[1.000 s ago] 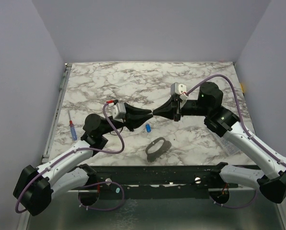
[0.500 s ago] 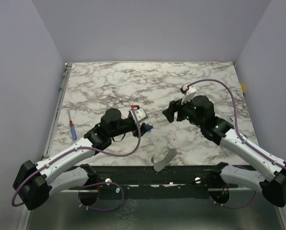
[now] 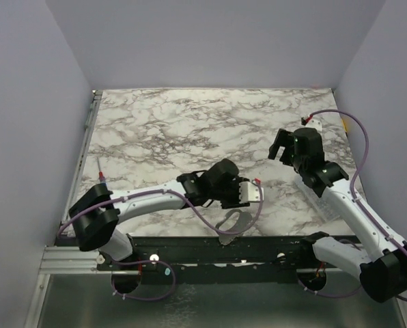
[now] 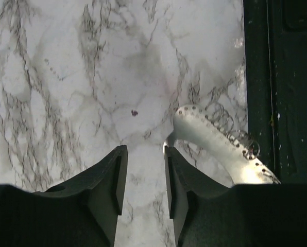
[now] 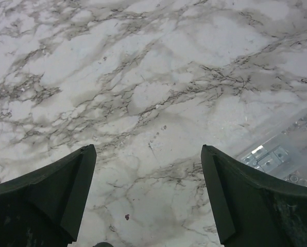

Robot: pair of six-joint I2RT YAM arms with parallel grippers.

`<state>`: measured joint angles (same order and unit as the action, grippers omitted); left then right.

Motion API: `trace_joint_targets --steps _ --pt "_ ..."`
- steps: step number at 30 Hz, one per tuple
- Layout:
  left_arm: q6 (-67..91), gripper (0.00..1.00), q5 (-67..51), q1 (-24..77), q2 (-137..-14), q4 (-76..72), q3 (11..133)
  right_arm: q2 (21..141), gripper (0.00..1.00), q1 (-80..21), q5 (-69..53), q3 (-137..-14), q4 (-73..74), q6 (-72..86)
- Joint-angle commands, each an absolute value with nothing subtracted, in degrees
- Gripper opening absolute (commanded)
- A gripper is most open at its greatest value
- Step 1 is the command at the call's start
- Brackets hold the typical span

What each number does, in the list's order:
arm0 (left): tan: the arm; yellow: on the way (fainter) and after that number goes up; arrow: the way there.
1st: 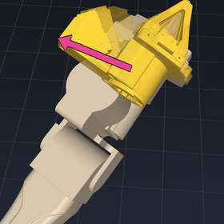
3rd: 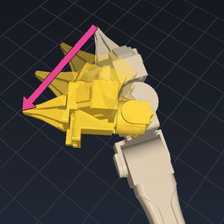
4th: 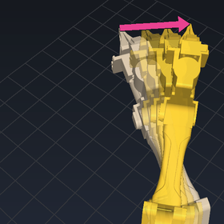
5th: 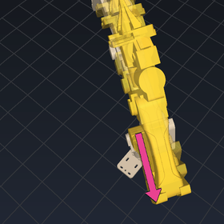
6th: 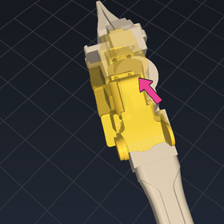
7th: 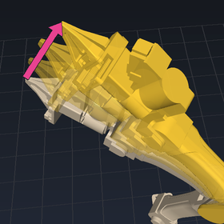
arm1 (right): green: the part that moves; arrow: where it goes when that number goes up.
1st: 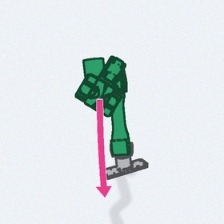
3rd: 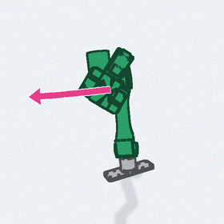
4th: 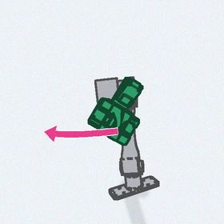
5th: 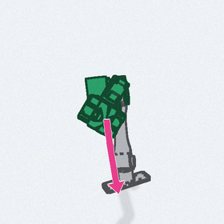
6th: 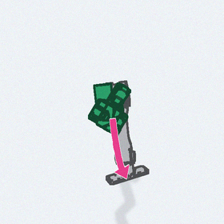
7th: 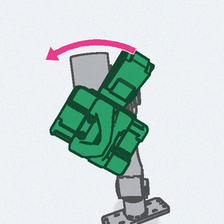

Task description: Put the keys on the keyring

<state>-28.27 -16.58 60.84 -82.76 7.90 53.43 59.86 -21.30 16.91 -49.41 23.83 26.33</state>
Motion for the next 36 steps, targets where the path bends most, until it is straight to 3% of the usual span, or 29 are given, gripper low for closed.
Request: trace_joint_targets --steps 1,7,20,36 --pt "-28.34 0.39 -13.35 66.06 -93.74 17.43 65.76 58.39 0.93 -20.67 17.99 -51.13 24.46 25.82" --pt "-22.00 0.39 -5.88 72.58 -102.39 25.20 74.92 57.74 0.94 -18.95 20.05 -51.16 23.84 23.85" --pt "-13.62 0.28 5.27 77.69 -119.87 41.34 94.39 56.68 0.94 -17.74 18.66 -51.65 21.76 20.68" --pt "-9.82 0.27 6.77 79.85 -126.13 53.65 104.48 55.81 0.94 -17.70 16.70 -50.44 21.17 20.52"
